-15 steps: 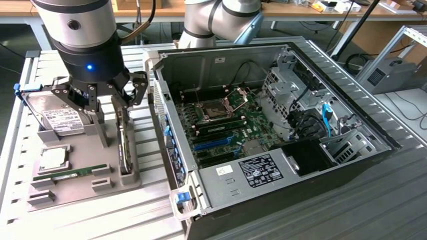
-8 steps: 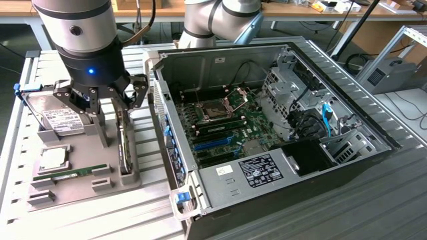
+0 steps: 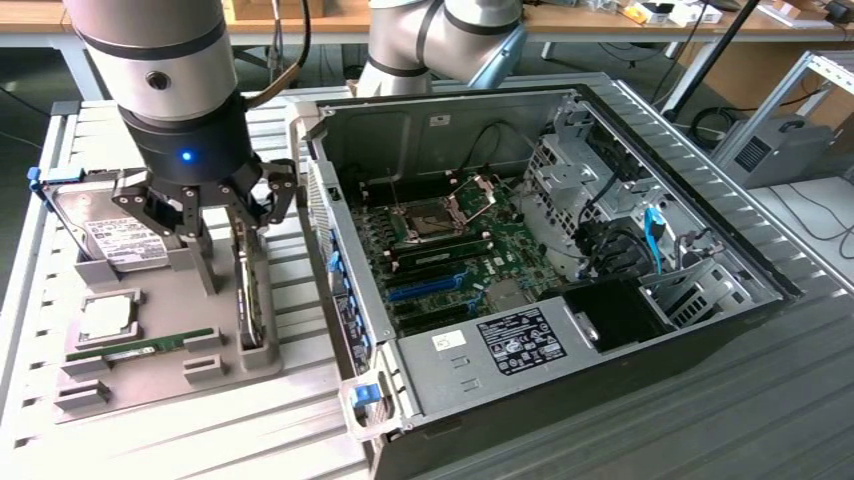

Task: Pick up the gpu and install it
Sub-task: 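Pick up the gpu and move the gpu toward the slot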

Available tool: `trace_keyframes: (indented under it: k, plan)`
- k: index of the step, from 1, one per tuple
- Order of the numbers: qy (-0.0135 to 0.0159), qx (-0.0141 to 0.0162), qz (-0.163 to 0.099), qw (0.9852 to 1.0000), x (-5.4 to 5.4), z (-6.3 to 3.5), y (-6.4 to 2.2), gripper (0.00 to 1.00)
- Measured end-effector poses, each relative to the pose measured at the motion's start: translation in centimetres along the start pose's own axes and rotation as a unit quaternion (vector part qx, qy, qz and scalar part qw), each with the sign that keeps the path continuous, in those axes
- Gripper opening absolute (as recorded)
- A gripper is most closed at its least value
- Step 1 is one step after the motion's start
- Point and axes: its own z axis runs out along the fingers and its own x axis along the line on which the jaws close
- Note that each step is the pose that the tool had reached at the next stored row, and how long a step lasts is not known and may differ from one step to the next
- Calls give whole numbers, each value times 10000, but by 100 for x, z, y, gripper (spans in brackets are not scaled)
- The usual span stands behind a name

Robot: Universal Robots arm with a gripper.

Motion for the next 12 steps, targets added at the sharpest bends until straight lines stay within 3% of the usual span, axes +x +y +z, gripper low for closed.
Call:
trace_keyframes:
  k: [12]
  plan:
    - [1,1,0,10000,4,146,-8,50]
